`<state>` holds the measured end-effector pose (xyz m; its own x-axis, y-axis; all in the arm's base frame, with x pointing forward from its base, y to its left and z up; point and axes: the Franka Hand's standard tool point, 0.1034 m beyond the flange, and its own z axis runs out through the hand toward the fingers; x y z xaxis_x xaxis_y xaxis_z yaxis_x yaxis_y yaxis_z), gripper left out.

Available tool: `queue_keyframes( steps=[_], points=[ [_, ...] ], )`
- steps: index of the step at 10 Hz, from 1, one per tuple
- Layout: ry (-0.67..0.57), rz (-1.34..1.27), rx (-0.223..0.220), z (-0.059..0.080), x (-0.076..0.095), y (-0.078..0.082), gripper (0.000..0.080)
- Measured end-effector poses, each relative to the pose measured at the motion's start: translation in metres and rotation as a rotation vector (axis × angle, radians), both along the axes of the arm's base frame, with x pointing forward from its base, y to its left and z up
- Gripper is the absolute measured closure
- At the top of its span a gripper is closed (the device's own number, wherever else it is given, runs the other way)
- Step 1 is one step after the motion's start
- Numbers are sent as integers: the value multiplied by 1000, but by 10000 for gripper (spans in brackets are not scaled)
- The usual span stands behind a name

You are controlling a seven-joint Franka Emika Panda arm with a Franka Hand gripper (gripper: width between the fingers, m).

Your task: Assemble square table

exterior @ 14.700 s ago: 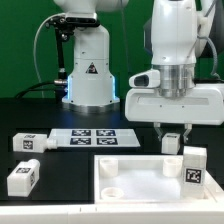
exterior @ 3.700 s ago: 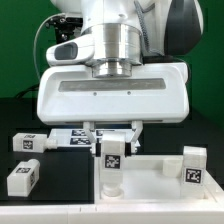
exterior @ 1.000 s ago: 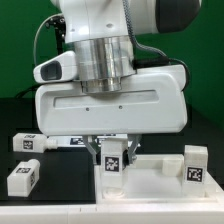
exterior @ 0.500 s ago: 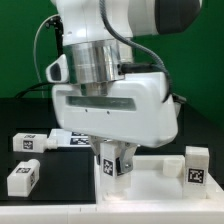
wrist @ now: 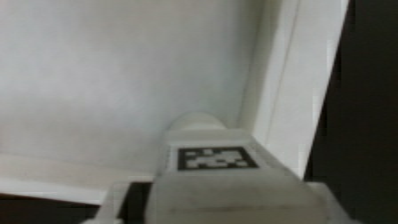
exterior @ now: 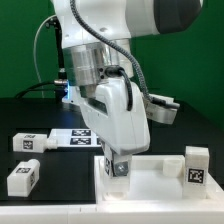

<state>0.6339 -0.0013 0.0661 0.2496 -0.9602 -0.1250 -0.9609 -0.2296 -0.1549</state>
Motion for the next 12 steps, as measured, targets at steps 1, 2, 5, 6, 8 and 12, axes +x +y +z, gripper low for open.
queue_keyframes(
  steps=[1,2,5,6,8,12],
  points=[
    [-26,110,-21,1,1,-1,400],
    [-60,278,-52,6,4,-4,266],
    [-114,638,-120,14,6,2,157],
    [-122,702,-128,14,6,0,157],
    [-203,1049,-246,17,11,-2,150],
    [-215,1498,-323,10,2,-2,150]
  ],
)
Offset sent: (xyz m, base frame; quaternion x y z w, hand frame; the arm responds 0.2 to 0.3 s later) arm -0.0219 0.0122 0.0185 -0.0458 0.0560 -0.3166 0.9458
